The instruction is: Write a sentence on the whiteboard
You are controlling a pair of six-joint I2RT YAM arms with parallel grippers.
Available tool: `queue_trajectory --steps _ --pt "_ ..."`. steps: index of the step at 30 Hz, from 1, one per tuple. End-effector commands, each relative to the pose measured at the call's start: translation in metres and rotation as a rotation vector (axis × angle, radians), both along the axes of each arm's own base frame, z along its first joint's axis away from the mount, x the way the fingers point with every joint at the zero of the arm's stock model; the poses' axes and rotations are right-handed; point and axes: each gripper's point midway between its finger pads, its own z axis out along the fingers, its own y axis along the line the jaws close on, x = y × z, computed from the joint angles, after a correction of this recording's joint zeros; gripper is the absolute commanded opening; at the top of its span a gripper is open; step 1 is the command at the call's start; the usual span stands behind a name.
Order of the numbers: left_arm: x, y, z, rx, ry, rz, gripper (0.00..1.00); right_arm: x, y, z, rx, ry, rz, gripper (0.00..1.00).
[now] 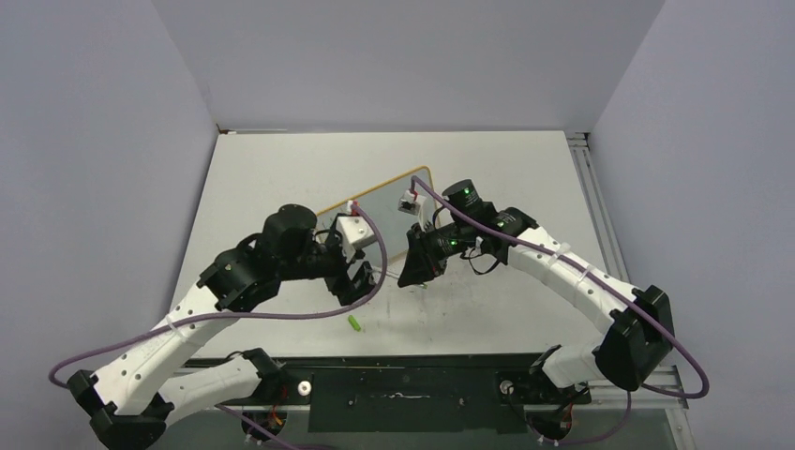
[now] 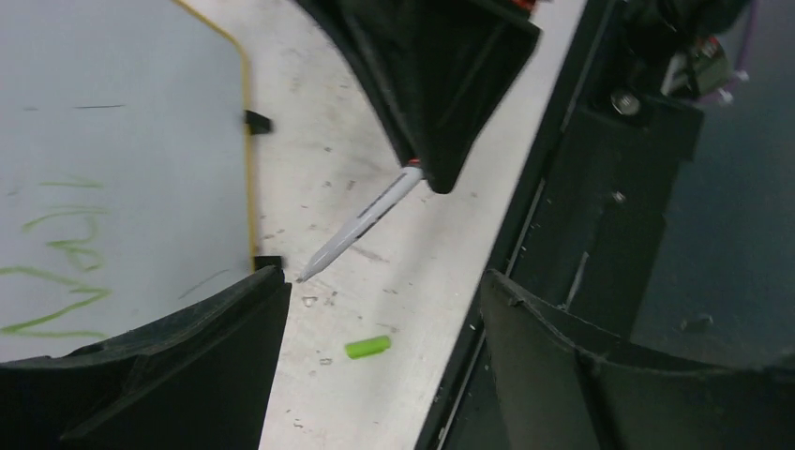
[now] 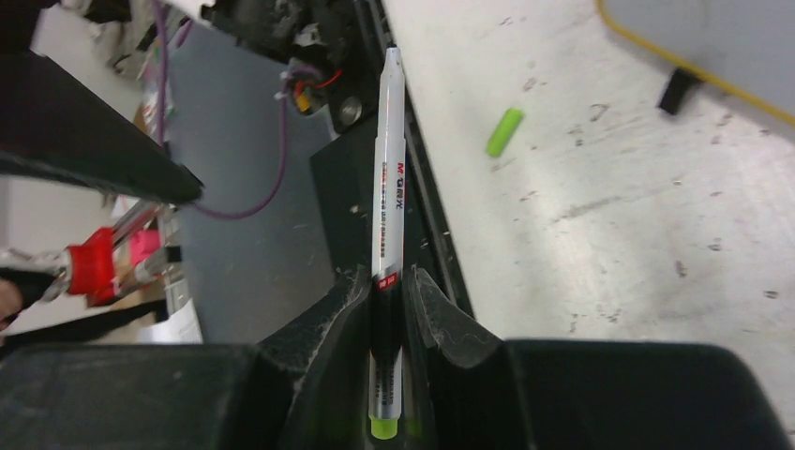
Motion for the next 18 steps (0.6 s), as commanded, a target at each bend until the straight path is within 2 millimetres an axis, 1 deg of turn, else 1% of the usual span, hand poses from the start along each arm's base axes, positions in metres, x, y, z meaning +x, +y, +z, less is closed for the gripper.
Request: queue_trajectory --steps 1,4,6,10,14,16,17,18 --pt "-0.031 -0.015 -0.008 0.087 0.001 -0.134 0.72 -0.03 0.003 0.029 0.112 0.074 0.19 0.05" --pt "-0.041 -0.024 -0.015 0.122 -0.011 -0.182 0.72 -0.037 0.002 0.036 0.125 0.085 0.222 0.05" --pt "-0.043 -0.028 -0.022 0.152 -0.012 -0.203 0.71 -0.042 0.003 0.038 0.127 0.092 0.241 0.05" --pt "-0.042 -0.031 -0.032 0.202 -0.039 -0.202 0.67 -0.053 0.006 0.037 0.118 0.094 0.277 0.05" --pt "-0.04 -0.034 -0.027 0.181 -0.079 -0.195 0.66 -0.061 0.007 0.032 0.095 0.09 0.309 0.05" --pt "-0.039 -0.035 -0.027 0.177 -0.082 -0.194 0.65 -0.064 0.008 0.033 0.096 0.083 0.322 0.05" --pt "-0.04 -0.036 -0.027 0.176 -0.079 -0.198 0.6 -0.065 0.008 0.033 0.097 0.081 0.326 0.05" --pt "-0.041 -0.037 -0.028 0.178 -0.073 -0.203 0.53 -0.065 0.008 0.034 0.098 0.081 0.327 0.05"
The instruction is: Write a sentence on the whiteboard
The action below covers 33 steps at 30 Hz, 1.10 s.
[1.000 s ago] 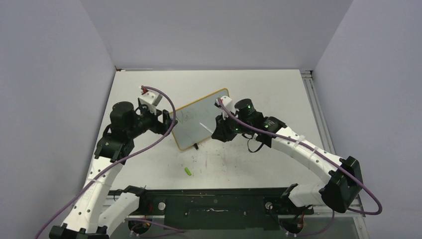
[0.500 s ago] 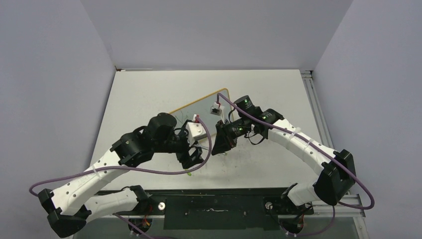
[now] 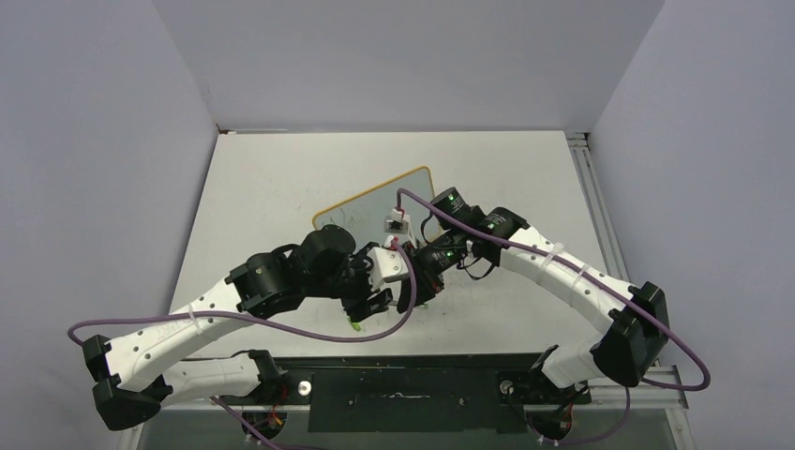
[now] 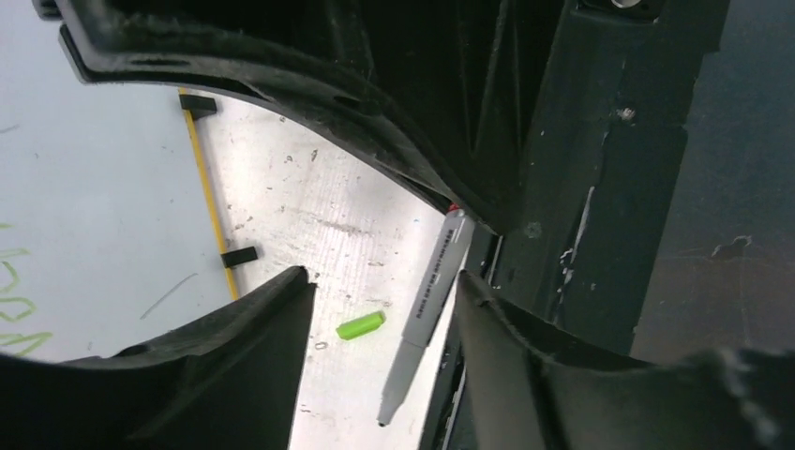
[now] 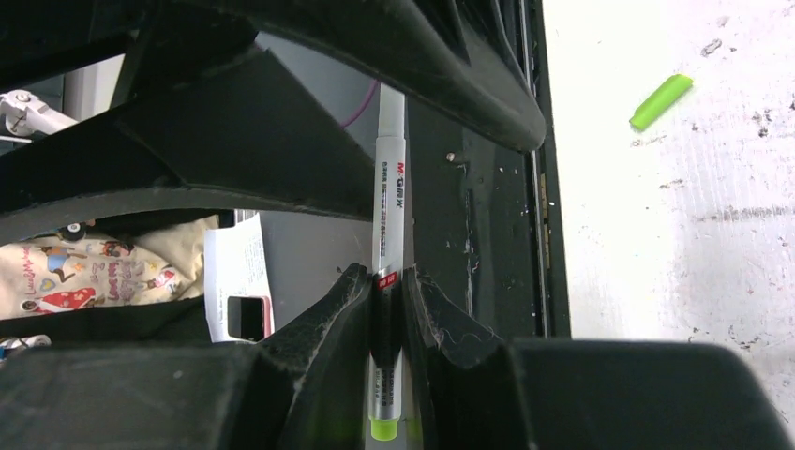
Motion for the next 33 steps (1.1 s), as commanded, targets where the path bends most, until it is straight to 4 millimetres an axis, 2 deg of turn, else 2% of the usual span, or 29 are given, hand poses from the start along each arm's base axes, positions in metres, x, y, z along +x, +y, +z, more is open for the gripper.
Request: queue_trajectory --steps 1,8,12,15,18,20,23,28,33 --pt "0.004 -0.006 0.014 -0.039 -0.044 -0.004 0.47 -0.001 0.005 0.017 0.067 -0.047 0.052 0.05" --pt "-0.011 -0.01 0.006 -0.006 -0.002 -0.049 0.35 -0.001 0.006 0.023 0.089 -0.057 0.057 0.05" --pt "-0.018 -0.014 0.004 0.008 0.004 -0.063 0.14 0.004 0.006 0.02 0.075 -0.069 0.031 0.05" --pt "-0.02 -0.013 0.0 0.01 0.006 -0.049 0.0 0.019 0.004 0.02 0.066 -0.078 -0.049 0.12" --pt "-0.016 -0.011 -0.002 -0.01 0.0 -0.004 0.0 0.041 -0.003 0.028 0.108 -0.075 -0.17 0.24" --pt "-0.015 -0.013 -0.003 -0.053 0.0 0.018 0.0 0.055 -0.01 0.031 0.136 -0.069 -0.243 0.39" --pt "-0.014 -0.016 0.001 -0.119 0.006 0.049 0.0 0.069 -0.016 0.032 0.161 -0.072 -0.318 0.53" --pt "-0.009 -0.019 0.006 -0.179 0.031 0.085 0.0 0.071 -0.016 0.04 0.219 -0.083 -0.387 0.63" --pt "-0.005 -0.02 0.013 -0.28 0.078 0.096 0.0 0.057 -0.014 0.046 0.29 -0.018 -0.369 0.65"
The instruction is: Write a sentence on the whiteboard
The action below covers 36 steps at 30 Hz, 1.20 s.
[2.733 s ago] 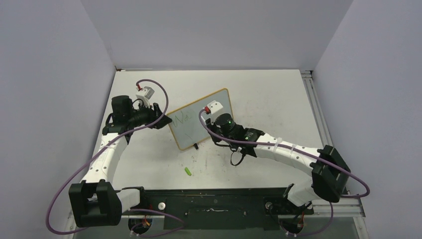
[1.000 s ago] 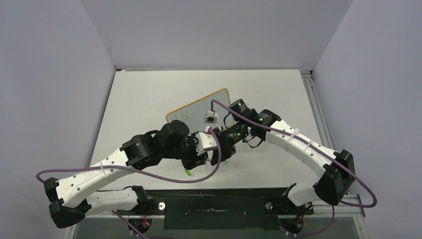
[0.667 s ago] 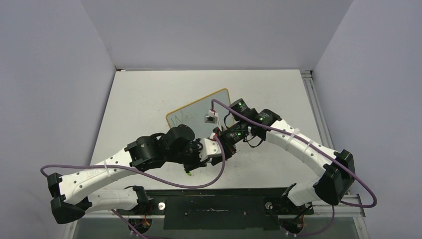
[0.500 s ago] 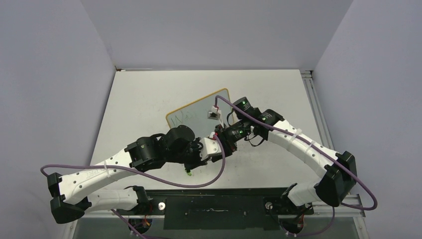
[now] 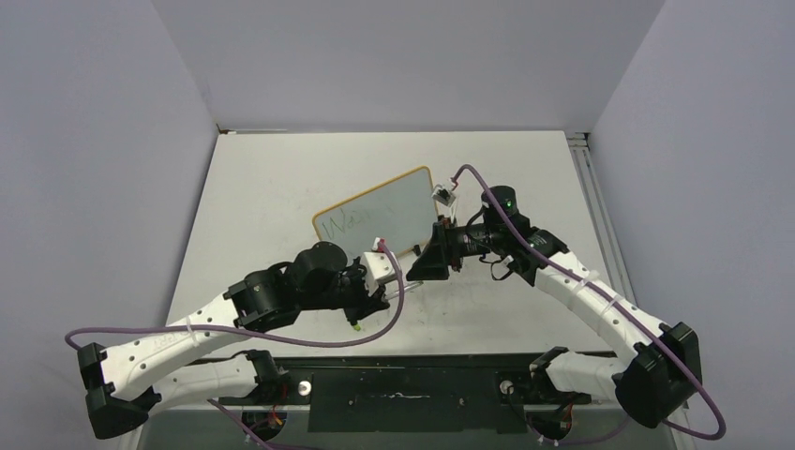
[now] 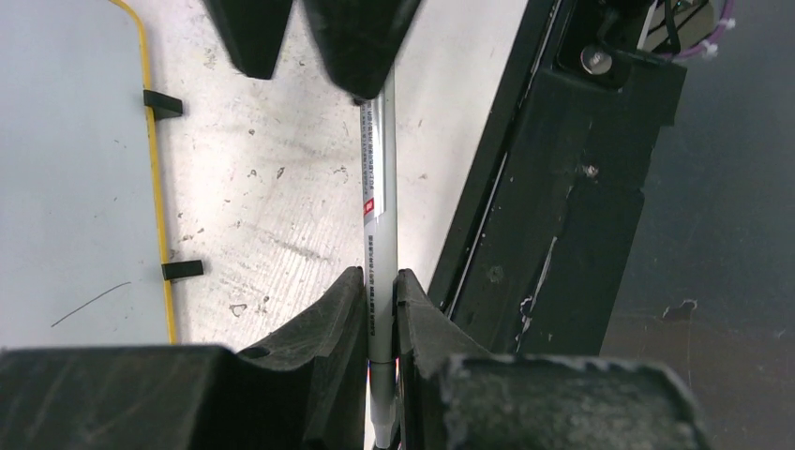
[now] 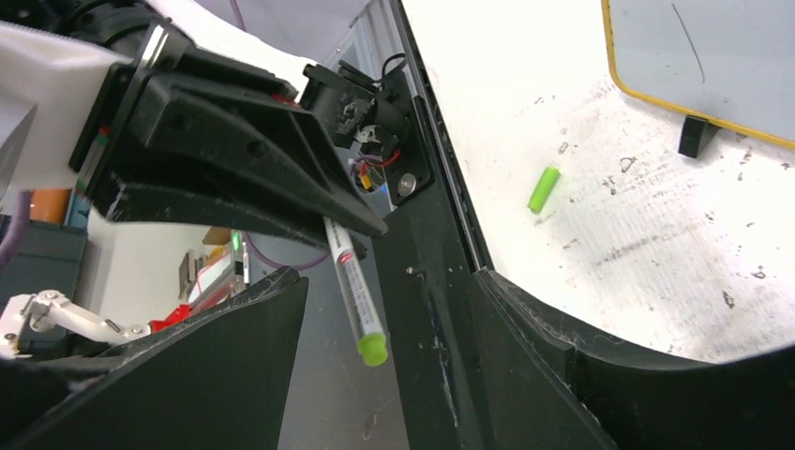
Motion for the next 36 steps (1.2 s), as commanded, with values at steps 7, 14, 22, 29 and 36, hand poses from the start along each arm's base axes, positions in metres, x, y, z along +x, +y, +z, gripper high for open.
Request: queue_trajectory --steps 7,14,22,29,36 --pt "0.003 -0.008 0.03 -0.169 0.022 -0.048 0.0 -0.033 0.016 0.029 0.134 -0.014 0.128 0.63" --pt "0.0 -0.002 0.026 -0.124 0.012 -0.086 0.0 -0.04 0.022 0.023 0.111 0.003 0.167 0.48" --pt "0.0 0.003 0.025 -0.099 0.008 -0.097 0.0 -0.044 0.024 0.03 0.155 0.017 0.173 0.39" --pt "0.0 0.002 0.026 -0.101 0.008 -0.104 0.0 -0.049 0.025 0.028 0.154 0.028 0.185 0.33" --pt "0.0 0.005 0.026 -0.087 0.01 -0.113 0.0 -0.051 0.026 0.022 0.136 0.024 0.207 0.3"
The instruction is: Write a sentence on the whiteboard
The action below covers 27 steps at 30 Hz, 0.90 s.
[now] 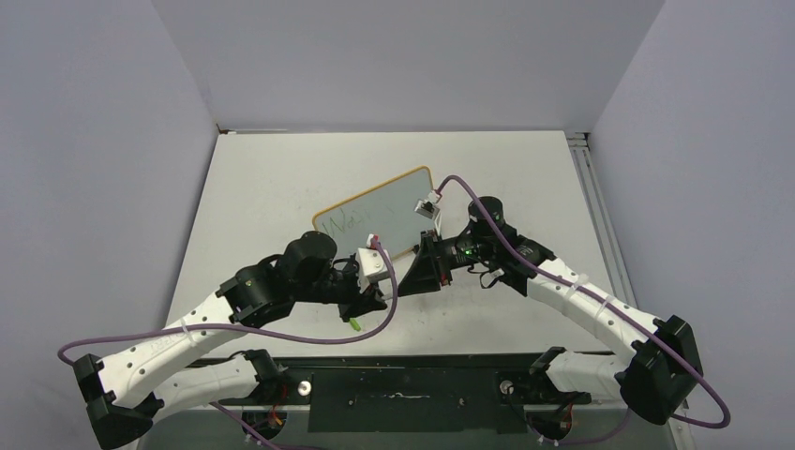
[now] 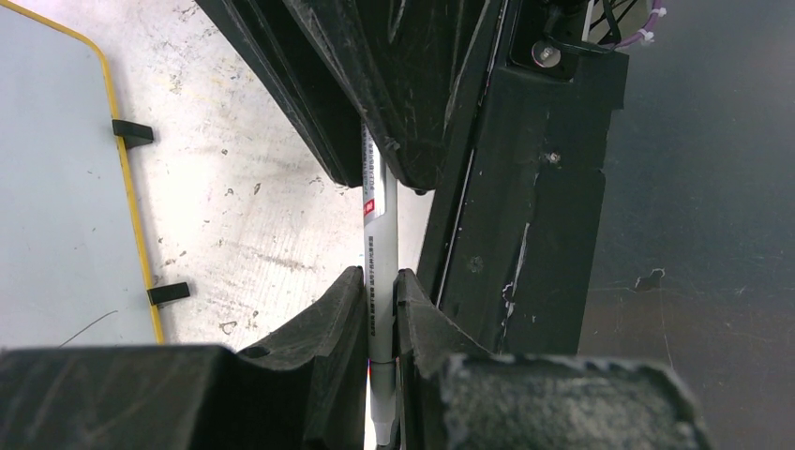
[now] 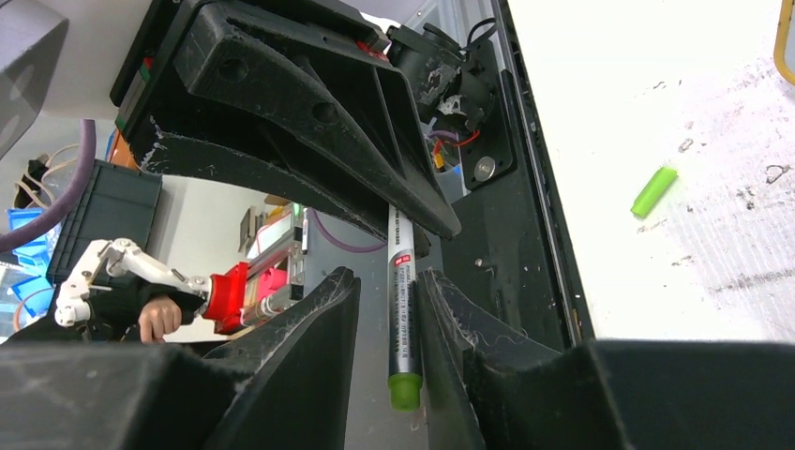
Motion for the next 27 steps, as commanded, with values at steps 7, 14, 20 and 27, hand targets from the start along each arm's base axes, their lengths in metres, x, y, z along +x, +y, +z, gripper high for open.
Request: queue_trajectory --steps 7,14,20,27 --pt "0.001 0.001 0.016 -0.01 -0.019 -0.029 0.0 -0.012 0.005 0.009 0.037 -0.046 0.076 0.26" --pt "0.003 0.001 0.016 -0.015 -0.014 -0.028 0.0 -0.011 0.005 0.009 0.035 -0.051 0.073 0.2" --pt "0.009 0.0 0.016 -0.022 -0.017 -0.007 0.0 -0.007 0.006 0.009 0.032 -0.068 0.046 0.05" --pt "0.035 0.005 0.037 -0.077 -0.045 0.134 0.72 0.047 -0.006 -0.002 -0.116 -0.237 -0.244 0.05"
